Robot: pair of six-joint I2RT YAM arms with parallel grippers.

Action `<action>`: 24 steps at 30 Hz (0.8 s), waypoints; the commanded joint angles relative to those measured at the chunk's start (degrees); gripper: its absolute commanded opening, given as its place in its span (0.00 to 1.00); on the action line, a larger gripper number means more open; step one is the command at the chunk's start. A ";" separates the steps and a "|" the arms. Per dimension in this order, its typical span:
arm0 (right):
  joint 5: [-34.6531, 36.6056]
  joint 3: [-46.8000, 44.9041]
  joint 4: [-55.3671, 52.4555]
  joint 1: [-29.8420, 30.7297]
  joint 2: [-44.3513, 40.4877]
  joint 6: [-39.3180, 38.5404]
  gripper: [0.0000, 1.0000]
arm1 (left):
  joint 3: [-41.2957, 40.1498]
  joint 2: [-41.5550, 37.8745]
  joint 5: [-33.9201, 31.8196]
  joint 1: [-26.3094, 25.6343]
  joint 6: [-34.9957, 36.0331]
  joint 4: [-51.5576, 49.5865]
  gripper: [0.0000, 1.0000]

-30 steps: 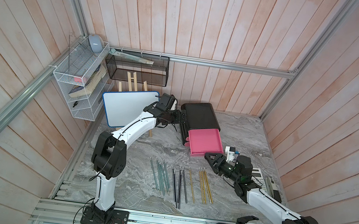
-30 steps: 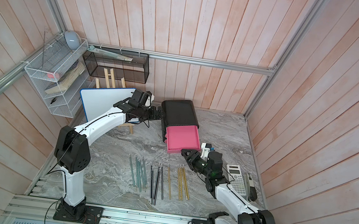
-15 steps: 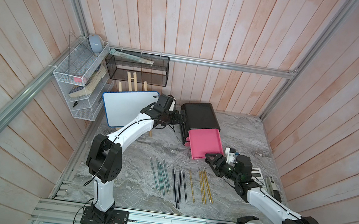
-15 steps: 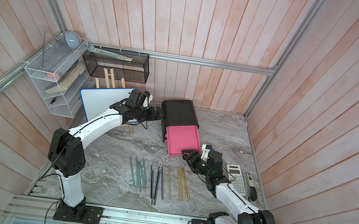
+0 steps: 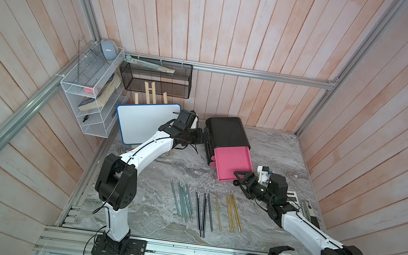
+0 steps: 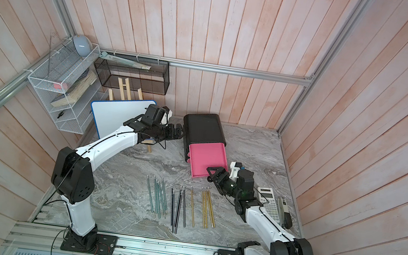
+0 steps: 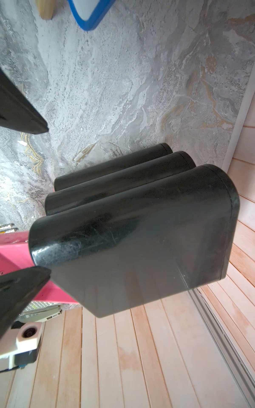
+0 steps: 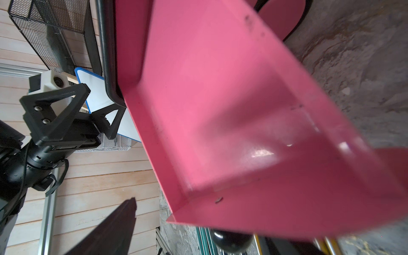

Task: Please place the pencils in the drawer according to their color
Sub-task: Open the drawer in the storage box, then pick up the pencil from the center of the board.

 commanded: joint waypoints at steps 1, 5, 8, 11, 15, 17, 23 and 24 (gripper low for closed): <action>-0.16 1.06 -3.25 -0.37 -2.00 -1.98 0.90 | -2.23 -3.32 0.61 -0.48 -0.70 1.66 1.00; -0.24 1.32 -7.10 -0.62 -4.41 -3.36 0.90 | -4.63 -5.52 0.62 -0.92 -0.97 1.71 1.00; -0.13 1.67 -10.87 -0.87 -6.50 -5.09 0.90 | -7.79 -8.48 0.38 -1.21 -0.84 1.89 0.99; 0.55 2.02 -15.62 -1.16 -8.84 -7.44 0.90 | -12.32 -11.72 -0.11 -1.56 -0.88 2.50 0.99; 1.92 2.32 -22.82 -1.29 -11.37 -10.87 0.89 | -18.35 -16.25 -1.04 -2.59 -1.09 2.59 1.00; 3.07 2.59 -26.92 -1.25 -11.87 -13.25 0.87 | -21.02 -18.25 -2.02 -3.58 -1.03 2.38 1.00; 9.38 3.44 -39.12 -0.44 -12.22 -21.60 0.81 | -26.88 -23.17 -6.52 -7.77 -2.08 1.75 1.00; 10.92 3.66 -40.91 -0.12 -11.96 -22.84 0.81 | -27.73 -23.64 -7.08 -8.56 -2.47 1.79 1.00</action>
